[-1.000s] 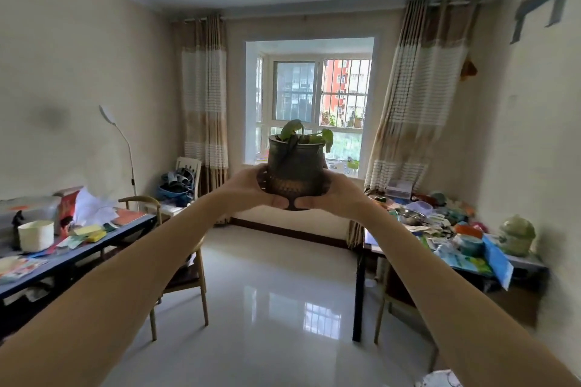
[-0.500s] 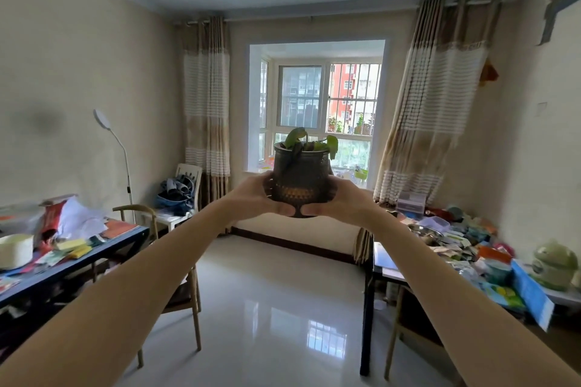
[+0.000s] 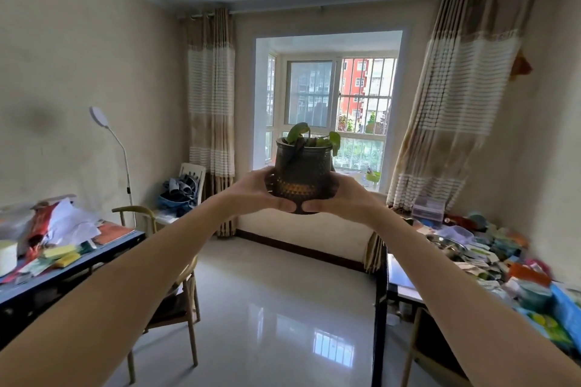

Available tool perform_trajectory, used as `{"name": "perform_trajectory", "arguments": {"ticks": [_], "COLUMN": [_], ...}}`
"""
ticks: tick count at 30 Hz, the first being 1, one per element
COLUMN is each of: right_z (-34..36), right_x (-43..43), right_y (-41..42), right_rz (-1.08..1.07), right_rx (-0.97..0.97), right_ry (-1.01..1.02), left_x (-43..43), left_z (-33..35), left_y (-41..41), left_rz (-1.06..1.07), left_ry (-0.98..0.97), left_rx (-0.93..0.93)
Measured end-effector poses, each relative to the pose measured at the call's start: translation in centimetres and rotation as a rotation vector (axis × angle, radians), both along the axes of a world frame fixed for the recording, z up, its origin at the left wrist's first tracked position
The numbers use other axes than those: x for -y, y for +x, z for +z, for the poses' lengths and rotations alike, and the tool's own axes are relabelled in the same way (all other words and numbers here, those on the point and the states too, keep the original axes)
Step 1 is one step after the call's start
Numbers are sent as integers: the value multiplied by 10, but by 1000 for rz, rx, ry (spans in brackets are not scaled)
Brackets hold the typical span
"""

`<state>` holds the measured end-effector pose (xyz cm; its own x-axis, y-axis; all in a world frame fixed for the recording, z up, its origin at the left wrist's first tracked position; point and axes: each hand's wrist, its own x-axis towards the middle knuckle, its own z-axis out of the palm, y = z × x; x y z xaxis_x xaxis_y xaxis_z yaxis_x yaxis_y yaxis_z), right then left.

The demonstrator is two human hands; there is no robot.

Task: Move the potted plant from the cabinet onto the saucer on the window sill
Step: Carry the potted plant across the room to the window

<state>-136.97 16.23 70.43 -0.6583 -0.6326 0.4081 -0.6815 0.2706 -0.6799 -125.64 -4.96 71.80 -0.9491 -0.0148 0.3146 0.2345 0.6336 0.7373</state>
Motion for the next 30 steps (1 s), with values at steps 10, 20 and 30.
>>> {"name": "perform_trajectory", "arguments": {"ticks": [10,20,30], "right_z": [-1,-3,-4], "right_x": [72,110,118], "right_y": [-90,-169,-274], "right_rz": [-65,-125,-89], "right_rx": [26,20,27], "right_ry": [-22,-35,-4], "left_x": [76,121,126], "left_z": [0,-2,-6], "left_y": [-106,-203,-298], "left_rz": [-69,-130,-114], "left_ry": [14,29,43], "left_rx": [-2,27,29]}}
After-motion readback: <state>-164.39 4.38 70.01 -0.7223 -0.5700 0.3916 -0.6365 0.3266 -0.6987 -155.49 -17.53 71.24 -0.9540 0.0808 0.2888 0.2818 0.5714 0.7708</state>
